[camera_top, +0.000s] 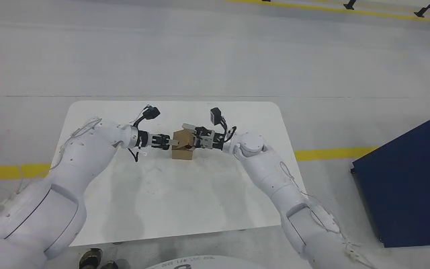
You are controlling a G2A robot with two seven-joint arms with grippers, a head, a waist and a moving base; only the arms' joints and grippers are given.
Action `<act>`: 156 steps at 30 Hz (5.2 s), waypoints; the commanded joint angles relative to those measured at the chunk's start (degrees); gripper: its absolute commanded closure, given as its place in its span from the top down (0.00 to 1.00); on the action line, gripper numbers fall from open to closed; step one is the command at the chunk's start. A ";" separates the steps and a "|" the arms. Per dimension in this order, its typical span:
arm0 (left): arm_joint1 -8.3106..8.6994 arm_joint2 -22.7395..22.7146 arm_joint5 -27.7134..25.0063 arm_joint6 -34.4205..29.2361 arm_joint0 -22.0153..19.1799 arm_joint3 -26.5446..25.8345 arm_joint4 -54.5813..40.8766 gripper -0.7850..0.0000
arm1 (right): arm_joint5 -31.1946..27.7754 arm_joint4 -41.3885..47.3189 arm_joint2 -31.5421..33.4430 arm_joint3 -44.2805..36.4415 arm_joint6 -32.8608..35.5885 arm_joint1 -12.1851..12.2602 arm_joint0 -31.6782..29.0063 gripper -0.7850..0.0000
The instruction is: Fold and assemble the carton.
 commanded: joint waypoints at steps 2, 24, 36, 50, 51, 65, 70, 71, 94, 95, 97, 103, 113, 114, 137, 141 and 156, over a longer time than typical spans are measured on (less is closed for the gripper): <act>-0.08 -0.09 -0.15 -0.12 -0.07 0.11 0.15 0.48 | -0.50 -0.34 1.75 -2.36 -0.72 0.68 -1.95 0.91; -0.33 -0.89 1.18 -0.58 -0.40 0.85 1.13 0.49 | 5.58 -0.36 6.18 -5.50 -2.89 2.48 -6.13 0.69; -0.69 -0.98 2.23 -0.38 -0.38 0.69 2.21 0.49 | 4.93 -1.84 4.32 -0.36 -4.29 1.95 -3.94 0.47; -0.92 -1.37 2.23 -0.26 -0.44 0.96 2.93 0.49 | 7.02 -5.49 3.33 -1.55 -5.15 2.15 -4.09 0.42; -0.93 -1.41 2.22 -0.27 -0.45 0.97 2.96 0.49 | 7.05 -5.58 3.25 -1.54 -5.40 2.12 -4.03 0.42; -1.24 -1.41 3.35 -0.46 -0.49 0.78 4.40 0.47 | 8.60 -6.42 2.87 -2.33 -7.23 2.09 -4.34 0.44; -1.17 -1.98 1.39 0.70 -0.69 0.79 3.94 0.49 | 8.35 -4.16 4.57 -1.40 -7.10 2.35 -4.68 0.44; -1.14 -2.11 0.87 0.99 -0.71 0.76 3.82 0.50 | 8.26 -4.16 4.70 -1.39 -7.09 2.39 -4.76 0.44; -1.43 -2.70 -0.14 2.38 -1.30 0.42 5.09 0.65 | 8.63 -4.16 3.42 0.88 -5.25 2.09 -3.55 0.41; -1.54 -2.51 0.34 2.35 -1.31 0.24 5.52 0.65 | 8.79 -4.64 3.04 0.86 -5.61 2.00 -3.42 0.41; -1.78 -2.07 1.43 2.74 -1.34 -0.12 6.57 0.66 | 9.14 -5.06 2.36 0.64 -6.08 1.81 -3.25 0.41; -2.35 -1.41 2.53 3.92 -1.47 -0.11 8.34 0.67 | 9.95 -5.84 0.95 0.56 -7.27 1.35 -2.72 0.41; -2.61 -1.61 2.17 4.43 -1.38 1.18 8.79 0.64 | 11.08 -4.39 1.58 1.77 -9.51 1.18 -2.43 0.43; -2.65 -1.61 2.26 4.44 -1.31 1.19 8.83 0.64 | 10.99 -3.95 1.65 1.85 -9.06 1.16 -2.44 0.43; -3.34 -1.86 2.72 4.33 -1.34 1.87 10.06 0.55 | 3.05 1.80 4.80 6.11 1.64 1.94 -3.38 0.43; -3.37 -2.00 2.62 4.42 -1.33 1.97 10.13 0.55 | 3.39 0.93 4.03 5.41 0.47 1.75 -3.38 0.43; -3.63 -2.06 4.04 3.80 -1.13 2.08 11.23 0.58 | 5.85 -0.44 3.38 4.84 -1.69 1.68 -3.13 0.42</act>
